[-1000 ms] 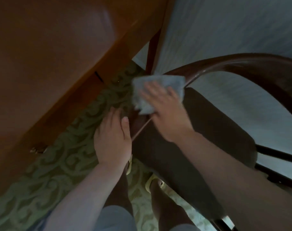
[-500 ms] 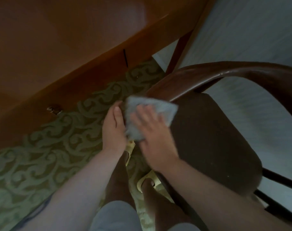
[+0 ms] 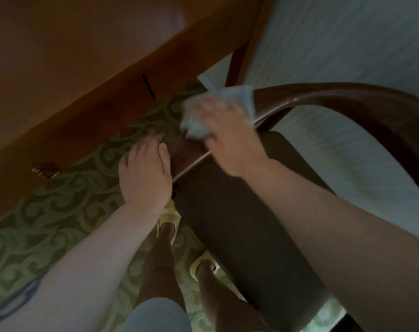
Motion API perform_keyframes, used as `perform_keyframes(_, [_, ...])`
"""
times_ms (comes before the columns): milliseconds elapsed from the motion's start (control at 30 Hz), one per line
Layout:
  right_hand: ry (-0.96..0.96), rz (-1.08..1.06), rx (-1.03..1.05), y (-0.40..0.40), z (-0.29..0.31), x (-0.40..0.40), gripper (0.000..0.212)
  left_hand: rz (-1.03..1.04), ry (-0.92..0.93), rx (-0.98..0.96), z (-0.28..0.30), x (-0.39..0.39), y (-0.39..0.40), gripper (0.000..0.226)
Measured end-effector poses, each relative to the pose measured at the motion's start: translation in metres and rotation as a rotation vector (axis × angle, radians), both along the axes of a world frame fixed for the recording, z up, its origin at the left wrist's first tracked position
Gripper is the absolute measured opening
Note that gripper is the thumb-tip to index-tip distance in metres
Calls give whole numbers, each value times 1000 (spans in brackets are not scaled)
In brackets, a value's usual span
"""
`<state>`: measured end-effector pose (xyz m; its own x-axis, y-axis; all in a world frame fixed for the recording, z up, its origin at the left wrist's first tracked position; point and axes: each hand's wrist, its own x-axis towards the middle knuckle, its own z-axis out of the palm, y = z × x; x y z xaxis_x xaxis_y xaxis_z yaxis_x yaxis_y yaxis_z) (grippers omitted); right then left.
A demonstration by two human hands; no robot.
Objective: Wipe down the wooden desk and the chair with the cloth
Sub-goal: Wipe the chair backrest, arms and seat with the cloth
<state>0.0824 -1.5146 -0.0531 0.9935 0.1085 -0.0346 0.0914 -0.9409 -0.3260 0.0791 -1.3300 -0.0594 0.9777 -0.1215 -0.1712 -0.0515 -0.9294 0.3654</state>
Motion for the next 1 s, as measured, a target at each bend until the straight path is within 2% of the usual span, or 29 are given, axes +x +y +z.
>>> perform_keyframes(67, [-52, -428, 10, -11, 0, -9, 65, -77, 0, 27, 3, 6, -11, 48])
perform_keyframes(100, [-39, -520, 41, -3, 0, -19, 66, -126, -8, 40, 3, 11, -20, 48])
perform_keyframes(133, [-20, -503, 83, 10, 1, -27, 67, -181, -20, 58, 2, 16, -30, 48])
perform_keyframes(200, [25, -307, 136, 20, -1, -33, 66, -290, -26, 101, 1, 26, -52, 56])
perform_keyframes(267, [24, -125, 75, -8, 3, -17, 64, -346, -2, 118, 1, 38, -69, 63])
perform_keyframes(300, [17, -115, 21, -30, 5, -9, 63, -369, 2, 116, 1, 44, -76, 60])
perform_keyframes(333, [-3, -195, -17, -52, 4, -5, 62, -406, -6, 112, 2, 49, -83, 56])
perform_keyframes(400, [-66, -537, -29, -80, 7, -12, 57, -515, -38, 89, 3, 58, -104, 53])
perform_keyframes(467, [-102, -767, -14, -71, 10, -21, 58, -643, -52, 70, 3, 62, -132, 54])
perform_keyframes(567, [-58, -730, 105, -56, 15, -12, 55, -804, -118, 69, 6, 64, -163, 60])
perform_keyframes(667, [-19, -615, -43, -109, 25, -5, 53, -795, -120, 24, 11, 69, -177, 53])
perform_keyframes(700, [-15, -681, -102, -130, 24, -14, 51, -831, -110, 30, 12, 69, -180, 52])
perform_keyframes(767, [-86, -965, -186, -166, 21, -45, 48, -930, -109, 22, 13, 69, -191, 52])
perform_keyframes(833, [-167, -1234, -179, -167, 22, -62, 50, -996, -119, 8, 13, 70, -204, 53])
perform_keyframes(867, [-174, -1303, -152, -159, 22, -54, 50, -1009, -121, 0, 12, 69, -211, 53])
perform_keyframes(900, [-150, -1301, -120, -150, 24, -41, 50, -1018, -126, -9, 12, 68, -219, 54])
perform_keyframes(933, [-124, -1210, -93, -142, 24, -27, 50, -1027, -136, -19, 13, 66, -225, 54])
perform_keyframes(1000, [-86, -928, -59, -135, 24, -10, 45, -1021, -156, -46, 15, 65, -236, 56])
